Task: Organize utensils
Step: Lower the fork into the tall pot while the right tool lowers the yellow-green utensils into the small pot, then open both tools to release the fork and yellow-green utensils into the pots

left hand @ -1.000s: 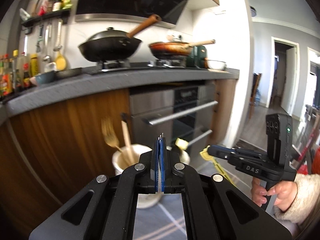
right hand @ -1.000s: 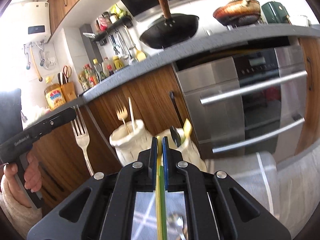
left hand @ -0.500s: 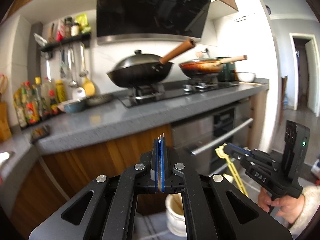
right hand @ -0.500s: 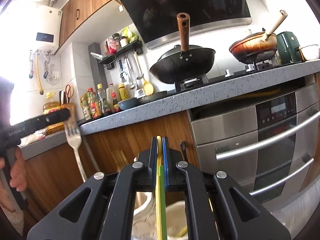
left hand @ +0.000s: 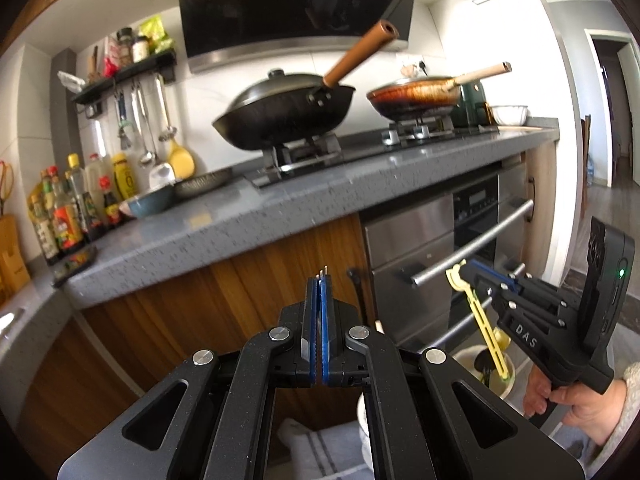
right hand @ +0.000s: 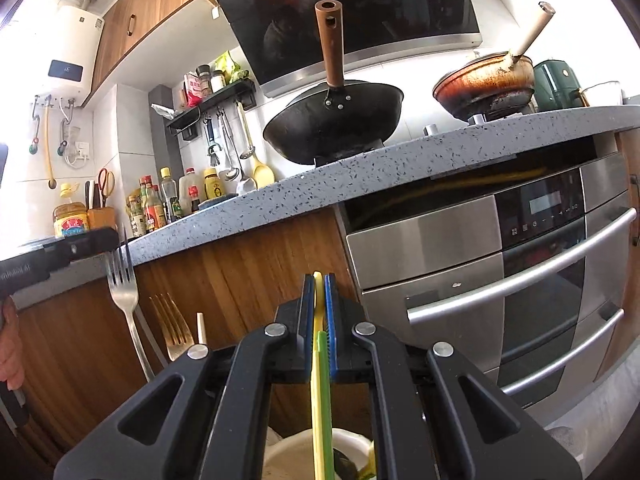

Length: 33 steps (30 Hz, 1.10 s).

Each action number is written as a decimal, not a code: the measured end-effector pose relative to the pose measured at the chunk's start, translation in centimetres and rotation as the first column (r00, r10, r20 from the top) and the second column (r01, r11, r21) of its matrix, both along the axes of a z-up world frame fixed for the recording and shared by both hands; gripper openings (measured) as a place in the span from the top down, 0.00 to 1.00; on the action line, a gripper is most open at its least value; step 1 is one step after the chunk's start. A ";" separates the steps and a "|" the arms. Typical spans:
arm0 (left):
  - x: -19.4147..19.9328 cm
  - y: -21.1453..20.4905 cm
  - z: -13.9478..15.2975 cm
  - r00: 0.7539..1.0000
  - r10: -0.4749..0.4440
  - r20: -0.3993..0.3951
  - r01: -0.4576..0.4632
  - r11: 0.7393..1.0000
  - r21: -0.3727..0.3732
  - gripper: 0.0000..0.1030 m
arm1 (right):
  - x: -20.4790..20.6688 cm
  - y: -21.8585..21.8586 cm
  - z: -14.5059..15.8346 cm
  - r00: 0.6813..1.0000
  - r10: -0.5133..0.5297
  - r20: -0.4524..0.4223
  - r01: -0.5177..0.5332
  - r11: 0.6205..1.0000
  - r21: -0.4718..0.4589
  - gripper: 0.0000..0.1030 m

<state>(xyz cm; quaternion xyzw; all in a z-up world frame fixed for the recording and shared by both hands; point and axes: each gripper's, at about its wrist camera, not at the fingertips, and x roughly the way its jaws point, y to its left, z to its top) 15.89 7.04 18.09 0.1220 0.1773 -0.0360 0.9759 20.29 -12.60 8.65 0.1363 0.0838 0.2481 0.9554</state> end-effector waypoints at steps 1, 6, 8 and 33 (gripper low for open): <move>0.1 -0.1 -0.4 1.000 -0.003 -0.010 0.003 1.000 -0.005 0.98 | 0.0 -0.1 -0.1 1.000 -0.001 0.002 0.001 1.000 0.000 0.95; 0.3 0.0 -1.8 0.999 -0.016 -0.045 0.014 1.000 -0.025 0.98 | -0.1 0.0 -1.1 1.000 0.014 -0.012 -0.014 1.000 -0.012 0.95; 0.2 0.1 -2.0 0.998 -0.020 -0.052 0.019 0.999 -0.031 0.98 | -0.4 -0.2 -1.3 1.000 0.020 -0.021 -0.021 1.000 -0.020 0.95; -0.4 -0.2 -5.1 0.987 -0.080 -0.139 0.070 0.995 -0.072 0.97 | -4.8 -3.2 -3.4 0.973 0.069 -0.220 -0.090 0.992 -0.084 0.95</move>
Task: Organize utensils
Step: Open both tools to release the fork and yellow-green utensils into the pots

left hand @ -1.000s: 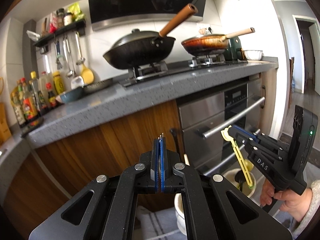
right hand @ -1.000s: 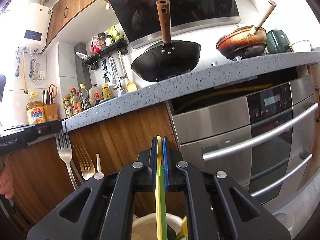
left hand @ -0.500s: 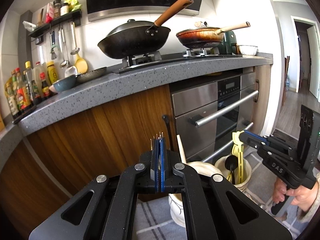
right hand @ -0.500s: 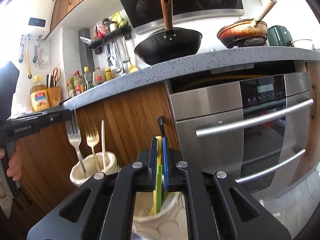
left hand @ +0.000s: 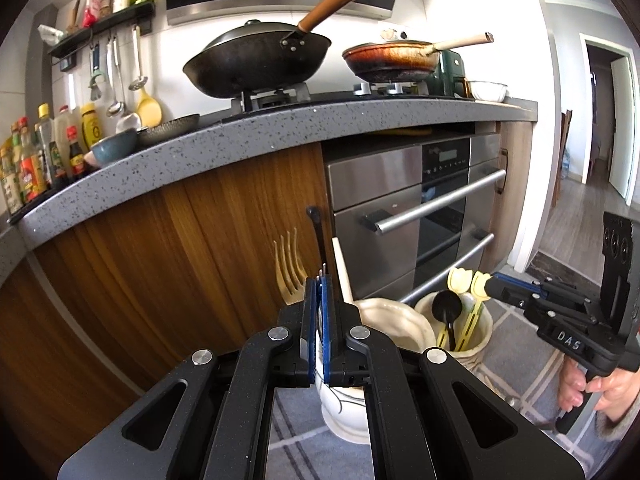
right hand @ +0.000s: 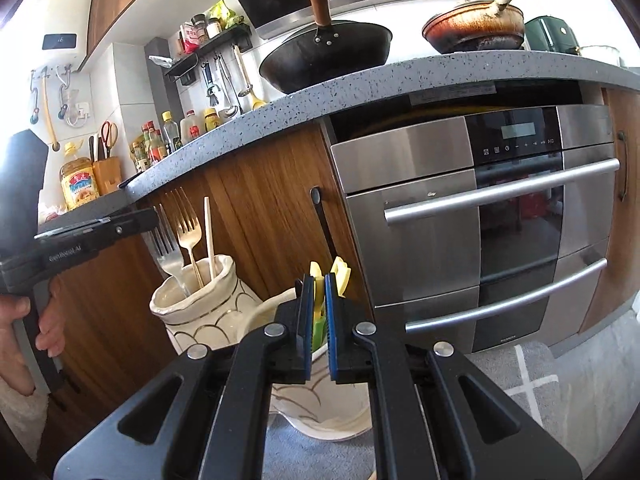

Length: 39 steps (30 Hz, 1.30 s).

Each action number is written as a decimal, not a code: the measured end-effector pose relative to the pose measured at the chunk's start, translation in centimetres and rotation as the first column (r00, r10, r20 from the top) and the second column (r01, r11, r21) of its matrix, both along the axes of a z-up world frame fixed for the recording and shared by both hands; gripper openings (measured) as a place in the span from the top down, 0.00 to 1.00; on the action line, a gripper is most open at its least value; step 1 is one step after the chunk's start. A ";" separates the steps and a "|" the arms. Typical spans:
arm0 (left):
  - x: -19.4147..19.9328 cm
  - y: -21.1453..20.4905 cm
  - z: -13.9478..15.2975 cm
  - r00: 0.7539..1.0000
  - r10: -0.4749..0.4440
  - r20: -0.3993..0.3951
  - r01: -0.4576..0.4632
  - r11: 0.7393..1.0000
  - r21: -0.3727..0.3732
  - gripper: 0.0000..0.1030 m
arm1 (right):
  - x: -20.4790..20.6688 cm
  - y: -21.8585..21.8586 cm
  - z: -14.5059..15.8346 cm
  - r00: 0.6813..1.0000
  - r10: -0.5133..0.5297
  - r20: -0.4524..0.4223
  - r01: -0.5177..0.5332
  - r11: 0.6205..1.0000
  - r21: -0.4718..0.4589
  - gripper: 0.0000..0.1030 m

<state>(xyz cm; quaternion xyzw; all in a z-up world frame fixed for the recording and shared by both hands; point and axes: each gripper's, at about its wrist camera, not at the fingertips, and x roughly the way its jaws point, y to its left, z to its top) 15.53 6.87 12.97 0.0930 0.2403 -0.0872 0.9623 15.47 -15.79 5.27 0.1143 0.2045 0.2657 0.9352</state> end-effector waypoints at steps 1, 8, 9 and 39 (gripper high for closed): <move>0.0 -0.1 -0.2 1.000 -0.002 -0.004 0.002 1.000 0.002 0.97 | -0.1 -0.1 0.0 1.000 0.001 -0.004 -0.001 1.000 0.004 0.95; 0.4 -0.1 -1.2 0.999 0.002 -0.033 -0.002 1.000 0.002 0.97 | 0.3 -0.5 0.2 0.999 -0.005 -0.038 0.005 1.000 0.013 0.94; 0.4 -0.1 -1.2 0.999 0.000 -0.036 0.000 1.000 -0.002 0.97 | 0.3 -0.5 0.2 0.999 -0.003 -0.042 0.004 1.000 0.013 0.94; -4.6 0.7 0.0 1.000 0.003 0.018 -0.002 0.997 -0.081 0.24 | -4.5 -3.5 1.1 0.994 0.014 -0.112 -0.023 0.997 -0.078 0.30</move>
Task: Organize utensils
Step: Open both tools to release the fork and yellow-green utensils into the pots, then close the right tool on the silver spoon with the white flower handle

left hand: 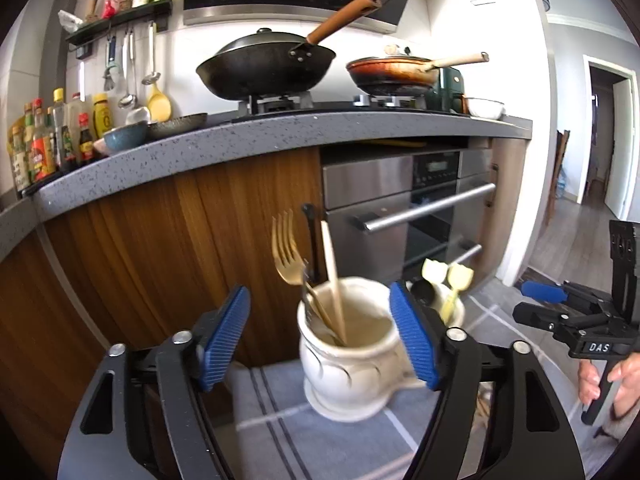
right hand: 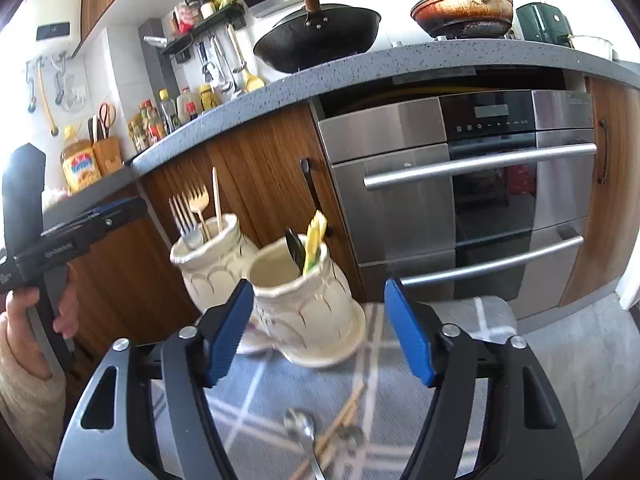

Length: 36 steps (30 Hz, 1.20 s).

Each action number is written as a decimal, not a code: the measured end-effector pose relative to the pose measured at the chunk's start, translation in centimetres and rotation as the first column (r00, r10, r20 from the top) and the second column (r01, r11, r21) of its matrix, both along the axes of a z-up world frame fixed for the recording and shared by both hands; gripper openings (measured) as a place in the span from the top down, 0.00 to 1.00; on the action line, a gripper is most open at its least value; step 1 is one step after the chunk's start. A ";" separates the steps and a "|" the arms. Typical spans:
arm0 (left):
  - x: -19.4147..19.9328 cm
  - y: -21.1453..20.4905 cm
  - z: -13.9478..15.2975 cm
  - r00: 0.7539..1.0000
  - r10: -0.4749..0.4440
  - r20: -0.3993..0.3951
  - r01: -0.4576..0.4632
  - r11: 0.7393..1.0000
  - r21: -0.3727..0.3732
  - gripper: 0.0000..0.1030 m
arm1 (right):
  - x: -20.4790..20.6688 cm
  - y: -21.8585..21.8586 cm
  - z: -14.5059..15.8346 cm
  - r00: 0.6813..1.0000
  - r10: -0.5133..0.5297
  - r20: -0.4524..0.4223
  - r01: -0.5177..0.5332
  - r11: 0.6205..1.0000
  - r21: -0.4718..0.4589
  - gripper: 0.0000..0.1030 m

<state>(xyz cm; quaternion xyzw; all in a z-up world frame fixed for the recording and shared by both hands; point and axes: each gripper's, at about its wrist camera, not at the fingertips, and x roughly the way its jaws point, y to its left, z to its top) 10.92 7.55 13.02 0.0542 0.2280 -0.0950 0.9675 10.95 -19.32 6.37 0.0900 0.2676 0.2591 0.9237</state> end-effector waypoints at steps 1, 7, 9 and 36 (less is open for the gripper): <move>-0.5 -0.1 -0.3 1.000 -0.009 -0.010 0.009 1.000 -0.007 0.22 | -0.3 -0.2 -0.1 1.000 0.005 -0.005 -0.005 1.000 -0.008 0.26; -2.7 -1.3 -3.2 0.996 -0.044 -0.080 0.043 0.999 -0.018 0.13 | -2.3 -1.2 -1.6 0.999 0.014 -0.049 -0.017 0.998 -0.065 0.16; -3.2 -1.7 -4.8 0.991 -0.055 -0.118 0.051 0.998 -0.033 0.13 | -2.7 -1.6 -2.3 0.998 0.010 -0.069 -0.016 0.997 -0.079 0.13; -4.0 -3.3 -15.9 0.922 -0.142 -0.360 0.103 0.987 -0.125 0.12 | -1.3 5.6 -8.8 0.932 0.295 -0.211 -0.355 0.866 -0.354 0.61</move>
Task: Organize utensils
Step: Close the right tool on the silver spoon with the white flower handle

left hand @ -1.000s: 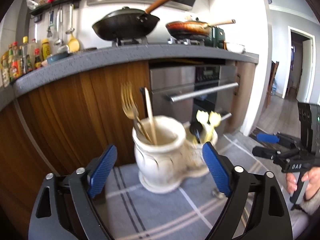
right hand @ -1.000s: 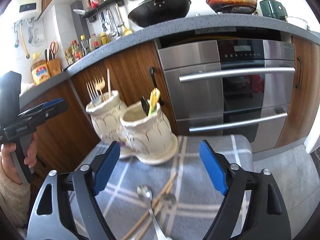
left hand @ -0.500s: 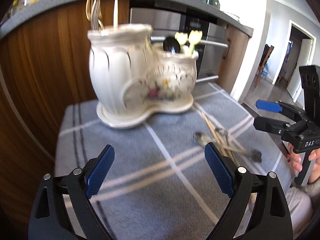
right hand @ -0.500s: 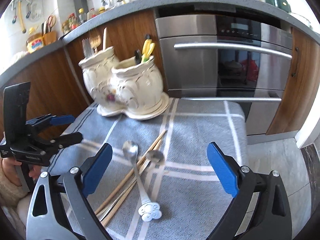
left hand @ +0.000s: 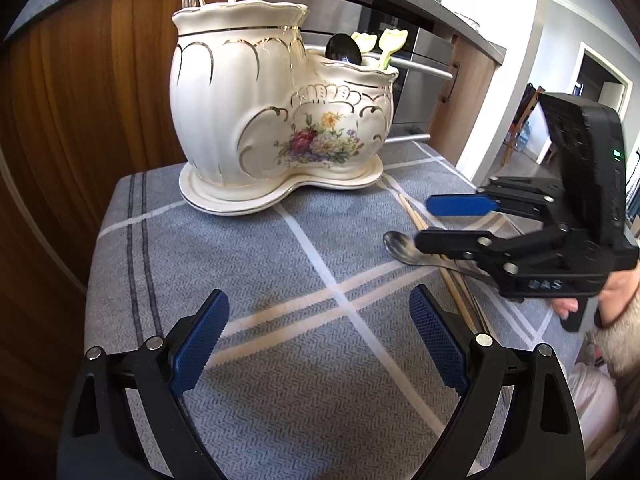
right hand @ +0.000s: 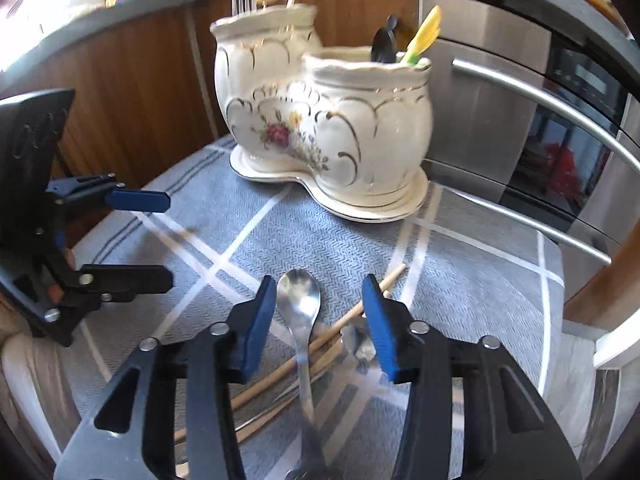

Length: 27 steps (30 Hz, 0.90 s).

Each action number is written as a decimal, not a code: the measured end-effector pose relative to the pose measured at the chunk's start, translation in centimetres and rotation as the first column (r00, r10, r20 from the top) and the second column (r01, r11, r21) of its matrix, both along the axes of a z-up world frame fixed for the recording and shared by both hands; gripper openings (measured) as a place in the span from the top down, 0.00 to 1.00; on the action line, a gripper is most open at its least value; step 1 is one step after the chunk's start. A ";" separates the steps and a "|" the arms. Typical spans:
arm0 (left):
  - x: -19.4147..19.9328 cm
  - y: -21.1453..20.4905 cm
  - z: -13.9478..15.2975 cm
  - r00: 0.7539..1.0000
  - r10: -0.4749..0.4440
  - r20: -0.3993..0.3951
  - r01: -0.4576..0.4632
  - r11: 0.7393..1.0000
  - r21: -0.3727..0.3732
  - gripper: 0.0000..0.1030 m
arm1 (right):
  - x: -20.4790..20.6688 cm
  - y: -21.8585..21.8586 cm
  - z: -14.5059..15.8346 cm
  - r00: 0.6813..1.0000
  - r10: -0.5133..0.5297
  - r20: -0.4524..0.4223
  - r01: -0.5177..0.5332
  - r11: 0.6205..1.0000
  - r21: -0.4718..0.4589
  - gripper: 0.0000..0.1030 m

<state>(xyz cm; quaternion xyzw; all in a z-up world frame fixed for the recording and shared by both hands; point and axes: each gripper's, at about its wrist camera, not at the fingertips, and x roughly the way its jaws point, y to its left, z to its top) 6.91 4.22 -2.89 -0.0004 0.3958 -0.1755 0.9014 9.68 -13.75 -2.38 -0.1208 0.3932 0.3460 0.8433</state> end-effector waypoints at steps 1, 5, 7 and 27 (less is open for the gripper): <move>0.0 0.1 0.0 1.000 0.000 -0.001 0.000 1.000 -0.002 0.12 | 0.2 0.2 -0.1 1.000 0.009 -0.003 -0.009 1.000 -0.011 0.62; -0.2 0.4 0.0 1.000 0.000 -0.001 0.000 1.000 -0.007 0.12 | 0.8 0.5 -0.5 0.999 0.044 -0.029 -0.045 0.999 -0.029 0.64; -0.3 0.4 0.1 1.000 -0.002 -0.001 0.002 1.000 -0.007 0.12 | 1.1 0.7 -0.7 0.997 0.060 -0.045 -0.062 0.997 -0.042 0.65; -0.3 0.2 0.1 1.000 0.000 0.000 0.000 1.000 0.003 0.12 | 1.5 2.6 -1.5 0.989 0.123 -0.080 -0.129 0.989 -0.071 0.90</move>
